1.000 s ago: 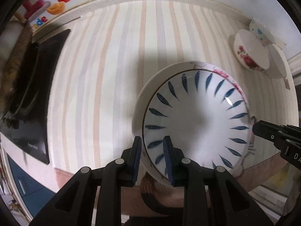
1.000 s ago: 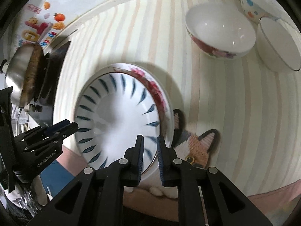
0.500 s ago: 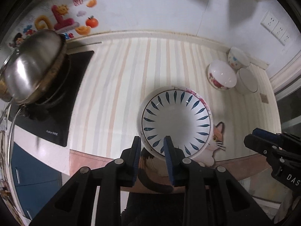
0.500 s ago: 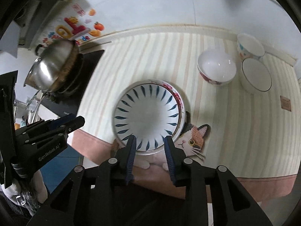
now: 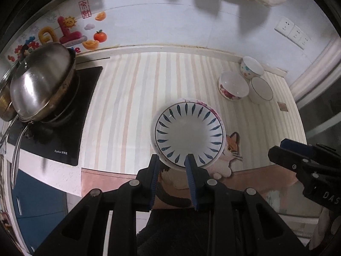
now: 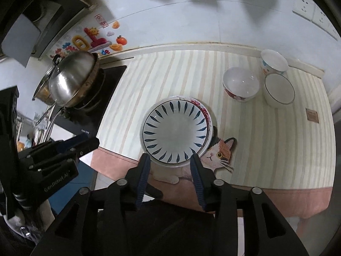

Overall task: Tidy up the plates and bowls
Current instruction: 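Open both grippers and lift away from the plate stack, then move both grippers to a plain white bowl and grasp its rim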

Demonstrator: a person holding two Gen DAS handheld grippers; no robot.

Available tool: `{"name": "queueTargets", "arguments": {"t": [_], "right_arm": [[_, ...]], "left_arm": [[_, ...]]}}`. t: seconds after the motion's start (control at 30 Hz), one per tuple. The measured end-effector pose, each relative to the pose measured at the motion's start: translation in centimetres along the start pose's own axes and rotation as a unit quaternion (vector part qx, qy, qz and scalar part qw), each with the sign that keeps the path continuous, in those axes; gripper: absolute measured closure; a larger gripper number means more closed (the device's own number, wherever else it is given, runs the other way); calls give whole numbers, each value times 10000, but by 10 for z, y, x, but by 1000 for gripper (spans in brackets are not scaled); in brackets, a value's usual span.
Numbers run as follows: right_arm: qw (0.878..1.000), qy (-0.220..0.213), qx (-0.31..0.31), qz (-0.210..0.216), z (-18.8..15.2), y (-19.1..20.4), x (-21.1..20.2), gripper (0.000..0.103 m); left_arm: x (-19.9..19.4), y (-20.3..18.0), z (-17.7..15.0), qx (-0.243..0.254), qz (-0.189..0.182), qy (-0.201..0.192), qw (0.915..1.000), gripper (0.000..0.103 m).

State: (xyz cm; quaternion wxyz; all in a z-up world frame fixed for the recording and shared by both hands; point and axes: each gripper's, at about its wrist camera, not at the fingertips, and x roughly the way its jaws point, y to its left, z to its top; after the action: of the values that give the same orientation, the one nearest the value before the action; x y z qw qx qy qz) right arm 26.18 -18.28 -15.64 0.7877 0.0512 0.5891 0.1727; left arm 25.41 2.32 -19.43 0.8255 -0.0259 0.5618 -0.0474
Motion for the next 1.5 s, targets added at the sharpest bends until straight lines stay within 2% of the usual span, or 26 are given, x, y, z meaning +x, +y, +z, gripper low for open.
{"name": "queueTargets", "arguments": {"t": [0.13,0.3,0.4,0.53,0.73,0.87,1.1,1.27,1.5], "right_arm": [[9996,-57,271,-12,-2,-1,-1,55],[9972,-161,727,-67,1,-21,5,54],[9947,-210,1002,-41,7,-47,14,44],[9889,-183,1473,-7,18,-90,33,44],[9778,-199,2087,40,51,-168,68,44],[9703,-106,2412,177,82,-220,104,44],[9595,288,2770,414,121,-275,175,44],[9593,524,2744,415,132,-288,207,44],[9580,665,2757,425,137,-292,229,44]], "left_arm": [[9,2,2,138,-136,86,9998,79],[29,-3,17,315,-164,106,9993,79],[46,-12,33,320,-232,207,9990,78],[76,-27,64,209,-324,333,9987,78],[144,-59,123,26,-626,954,9935,78],[192,-79,162,-106,-723,1213,9899,78],[272,-107,216,-147,-840,1784,9803,78],[298,-121,231,46,-787,1872,9791,76],[333,-138,219,266,-681,2189,9730,76]]}}
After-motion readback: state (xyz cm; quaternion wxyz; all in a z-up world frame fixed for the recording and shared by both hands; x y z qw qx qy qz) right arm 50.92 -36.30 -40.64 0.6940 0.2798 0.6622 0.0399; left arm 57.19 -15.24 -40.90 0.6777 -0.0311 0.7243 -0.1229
